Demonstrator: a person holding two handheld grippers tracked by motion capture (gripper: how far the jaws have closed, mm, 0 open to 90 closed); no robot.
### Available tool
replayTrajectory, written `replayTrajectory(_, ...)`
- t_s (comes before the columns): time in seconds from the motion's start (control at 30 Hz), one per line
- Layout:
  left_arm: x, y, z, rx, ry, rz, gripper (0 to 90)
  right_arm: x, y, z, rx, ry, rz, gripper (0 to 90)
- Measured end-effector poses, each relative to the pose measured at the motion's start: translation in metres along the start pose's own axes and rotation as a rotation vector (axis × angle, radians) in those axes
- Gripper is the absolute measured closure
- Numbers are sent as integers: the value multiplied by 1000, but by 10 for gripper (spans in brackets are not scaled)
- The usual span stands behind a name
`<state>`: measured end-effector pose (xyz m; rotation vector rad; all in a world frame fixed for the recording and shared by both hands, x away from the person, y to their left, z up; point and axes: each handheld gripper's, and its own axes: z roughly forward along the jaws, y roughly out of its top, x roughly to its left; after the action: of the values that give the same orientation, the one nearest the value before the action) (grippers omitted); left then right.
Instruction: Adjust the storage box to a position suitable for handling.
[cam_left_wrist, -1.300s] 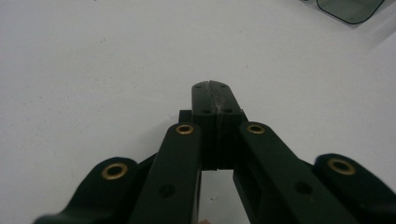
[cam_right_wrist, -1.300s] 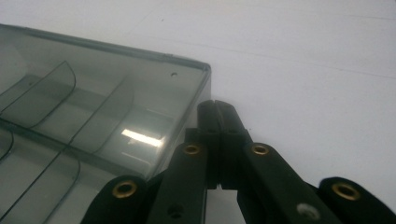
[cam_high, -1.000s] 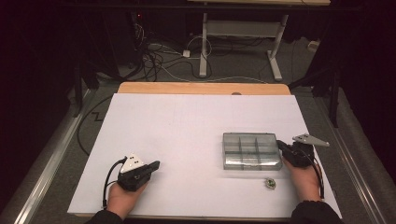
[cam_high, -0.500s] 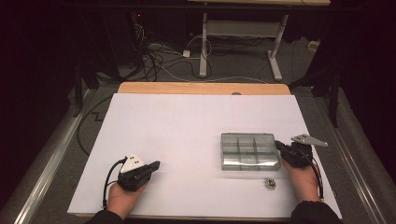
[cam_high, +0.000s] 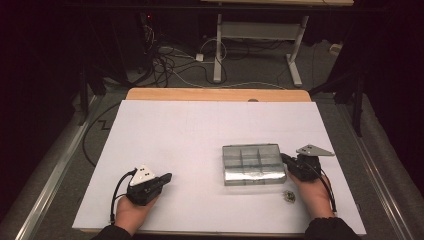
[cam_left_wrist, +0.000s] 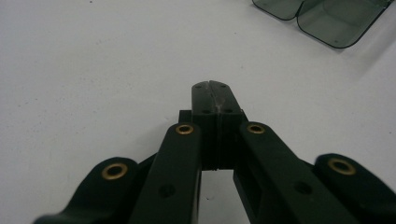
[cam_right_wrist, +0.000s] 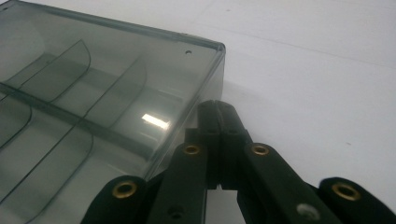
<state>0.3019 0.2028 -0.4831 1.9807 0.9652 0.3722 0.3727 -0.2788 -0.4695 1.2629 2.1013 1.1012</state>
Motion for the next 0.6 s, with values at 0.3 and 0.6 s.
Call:
replayTrajectory(0.3, 0, 0, 0, 0, -2, 2, 874, 15, 5, 4, 18, 26, -36, 900)
replayTrajectory(0.6, 0, 0, -1, -1, 0, 2, 874, 9, 17, 9, -9, -9, -14, 900)
